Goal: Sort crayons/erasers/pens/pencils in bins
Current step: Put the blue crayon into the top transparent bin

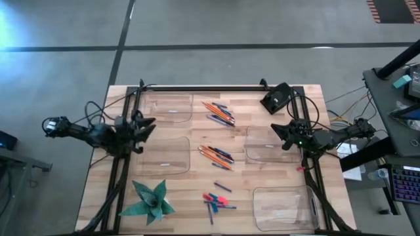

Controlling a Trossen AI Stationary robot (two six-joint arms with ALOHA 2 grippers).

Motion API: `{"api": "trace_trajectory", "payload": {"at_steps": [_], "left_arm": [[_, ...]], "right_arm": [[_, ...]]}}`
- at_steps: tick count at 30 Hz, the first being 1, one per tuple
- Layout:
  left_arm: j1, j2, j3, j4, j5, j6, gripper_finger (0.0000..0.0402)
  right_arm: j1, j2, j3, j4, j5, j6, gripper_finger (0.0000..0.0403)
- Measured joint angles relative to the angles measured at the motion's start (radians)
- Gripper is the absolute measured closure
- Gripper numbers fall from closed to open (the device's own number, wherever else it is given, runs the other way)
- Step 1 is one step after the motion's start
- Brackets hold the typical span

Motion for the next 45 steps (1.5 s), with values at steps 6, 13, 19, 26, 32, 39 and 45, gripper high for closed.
{"api": "trace_trajectory", "payload": {"at_steps": [6, 13, 19, 26, 32, 39, 45], "left_arm": [[0.000, 0.001, 0.000, 0.081, -0.060, 0.000, 0.0269], [0.000, 0.005, 0.000, 0.084, -0.055, 0.000, 0.0269], [0.000, 0.014, 0.000, 0.081, -0.050, -0.034, 0.0269], [0.000, 0.021, -0.011, 0.085, -0.049, -0.080, 0.0269], [0.000, 0.028, 0.002, 0.089, -0.051, -0.080, 0.0269], [0.000, 0.042, 0.109, -0.142, -0.051, -0.081, 0.0269], [0.000, 0.141, 0.296, -0.472, -0.050, -0.080, 0.0269]], "right_arm": [[0.000, 0.000, 0.000, 0.000, 0.000, 0.000, 0.0394], [0.000, 0.000, 0.000, 0.000, 0.000, 0.000, 0.0394], [0.000, 0.000, 0.000, 0.000, 0.000, 0.000, 0.0394], [0.000, 0.000, 0.000, 0.000, 0.000, 0.000, 0.0394], [0.000, 0.000, 0.000, 0.000, 0.000, 0.000, 0.0394], [0.000, 0.000, 0.000, 0.000, 0.000, 0.000, 0.0394], [0.000, 0.000, 0.000, 0.000, 0.000, 0.000, 0.0394]]}}
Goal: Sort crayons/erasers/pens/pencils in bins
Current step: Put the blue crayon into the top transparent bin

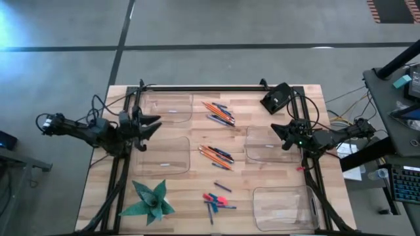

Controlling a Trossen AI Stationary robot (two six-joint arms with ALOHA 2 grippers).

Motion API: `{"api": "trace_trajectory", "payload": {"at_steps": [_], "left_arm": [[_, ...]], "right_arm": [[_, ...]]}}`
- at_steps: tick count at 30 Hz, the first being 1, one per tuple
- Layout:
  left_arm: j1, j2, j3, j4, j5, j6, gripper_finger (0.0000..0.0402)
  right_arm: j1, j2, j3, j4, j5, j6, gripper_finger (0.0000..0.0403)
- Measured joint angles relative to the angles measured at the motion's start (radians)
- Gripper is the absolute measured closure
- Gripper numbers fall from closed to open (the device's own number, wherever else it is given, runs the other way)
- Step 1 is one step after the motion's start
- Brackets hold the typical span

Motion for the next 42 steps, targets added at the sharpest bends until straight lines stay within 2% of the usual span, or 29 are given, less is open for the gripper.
{"api": "trace_trajectory", "payload": {"at_steps": [7, 11, 21, 26, 37, 42], "left_arm": [[0.000, 0.205, 0.219, -0.276, 0.008, 0.004, 0.0269], [0.000, 0.342, 0.324, -0.349, 0.050, 0.005, 0.0269], [0.005, 0.643, 0.549, -0.592, 0.073, 0.028, 0.0269], [0.005, 0.783, 0.631, -0.628, 0.133, 0.105, 0.0269], [0.027, 1.109, 0.834, -0.649, 0.140, 0.052, 0.0269], [0.054, 1.234, 0.917, -0.652, 0.187, 0.050, 0.0269]], "right_arm": [[0.000, 0.000, 0.000, 0.000, 0.000, 0.000, 0.0394], [0.000, 0.000, 0.000, 0.000, 0.000, 0.000, 0.0394], [0.000, 0.000, 0.000, 0.000, 0.000, 0.000, 0.0394], [0.000, 0.000, 0.000, 0.000, 0.000, 0.000, 0.0394], [0.000, 0.000, 0.000, 0.000, 0.000, 0.000, 0.0394], [0.000, 0.000, 0.000, 0.000, 0.000, 0.000, 0.0394]]}}
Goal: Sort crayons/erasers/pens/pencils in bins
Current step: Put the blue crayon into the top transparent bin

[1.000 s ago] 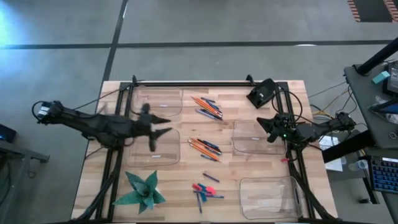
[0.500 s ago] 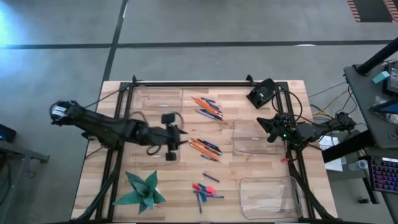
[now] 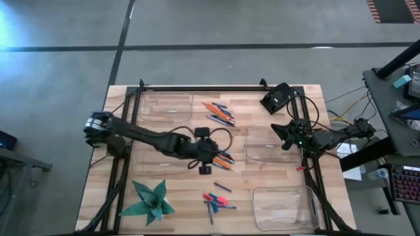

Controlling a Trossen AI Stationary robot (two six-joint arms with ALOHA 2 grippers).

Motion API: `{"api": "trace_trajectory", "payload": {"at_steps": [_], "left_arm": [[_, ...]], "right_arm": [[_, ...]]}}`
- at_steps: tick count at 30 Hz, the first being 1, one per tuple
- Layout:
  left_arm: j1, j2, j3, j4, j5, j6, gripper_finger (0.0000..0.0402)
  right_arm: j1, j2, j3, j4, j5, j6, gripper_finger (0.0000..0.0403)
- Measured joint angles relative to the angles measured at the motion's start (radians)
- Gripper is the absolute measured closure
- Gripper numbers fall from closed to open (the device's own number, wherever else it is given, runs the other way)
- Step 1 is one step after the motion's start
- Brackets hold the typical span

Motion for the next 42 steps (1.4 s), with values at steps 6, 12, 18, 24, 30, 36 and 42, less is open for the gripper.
{"api": "trace_trajectory", "payload": {"at_steps": [6, 12, 18, 24, 30, 36, 42], "left_arm": [[0.048, 0.101, 0.041, 0.000, 0.102, -0.002, 0.0269], [0.095, 0.162, 0.038, 0.002, 0.185, -0.001, 0.0269], [0.152, 0.226, 0.037, 0.019, 0.253, 0.002, 0.0269], [0.196, 0.265, 0.036, 0.053, 0.306, 0.003, 0.0269], [0.226, 0.301, 0.036, 0.088, 0.307, 0.003, 0.0269], [0.231, 0.326, 0.036, 0.110, 0.329, 0.003, 0.0251], [0.233, 0.338, 0.036, 0.136, 0.329, 0.032, 0.0221]], "right_arm": [[0.000, 0.000, 0.000, 0.000, 0.000, 0.000, 0.0394], [0.000, 0.000, 0.000, 0.000, 0.000, 0.000, 0.0394], [0.000, 0.000, 0.000, 0.000, 0.000, 0.000, 0.0394], [0.000, 0.000, 0.000, 0.000, 0.000, 0.000, 0.0394], [0.000, 0.000, 0.000, 0.000, 0.000, 0.000, 0.0394], [0.000, 0.000, 0.000, 0.000, 0.000, 0.000, 0.0394], [0.000, 0.000, 0.000, 0.001, 0.000, 0.000, 0.0394]]}}
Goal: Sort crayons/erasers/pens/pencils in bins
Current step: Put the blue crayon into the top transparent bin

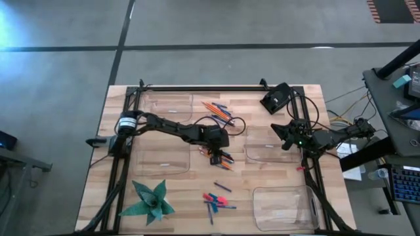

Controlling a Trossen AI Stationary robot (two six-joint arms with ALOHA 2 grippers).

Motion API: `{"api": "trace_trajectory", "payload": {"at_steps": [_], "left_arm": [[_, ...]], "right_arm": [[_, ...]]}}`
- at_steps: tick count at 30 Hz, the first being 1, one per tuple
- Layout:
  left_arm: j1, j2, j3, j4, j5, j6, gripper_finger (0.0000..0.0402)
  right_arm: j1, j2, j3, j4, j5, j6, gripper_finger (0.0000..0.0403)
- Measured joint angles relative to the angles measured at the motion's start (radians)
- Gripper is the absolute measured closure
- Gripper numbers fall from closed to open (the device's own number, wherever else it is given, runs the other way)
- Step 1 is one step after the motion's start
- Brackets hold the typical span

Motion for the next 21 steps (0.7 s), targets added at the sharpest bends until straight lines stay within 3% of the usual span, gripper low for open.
{"api": "trace_trajectory", "payload": {"at_steps": [11, 21], "left_arm": [[0.002, 0.000, -0.020, 0.009, -0.075, 0.083, 0.0219], [0.002, -0.002, -0.030, 0.013, -0.077, 0.084, 0.0234]], "right_arm": [[0.000, 0.000, 0.000, 0.000, 0.000, 0.000, 0.0394], [0.000, 0.000, 0.000, 0.000, 0.000, 0.000, 0.0394]]}}
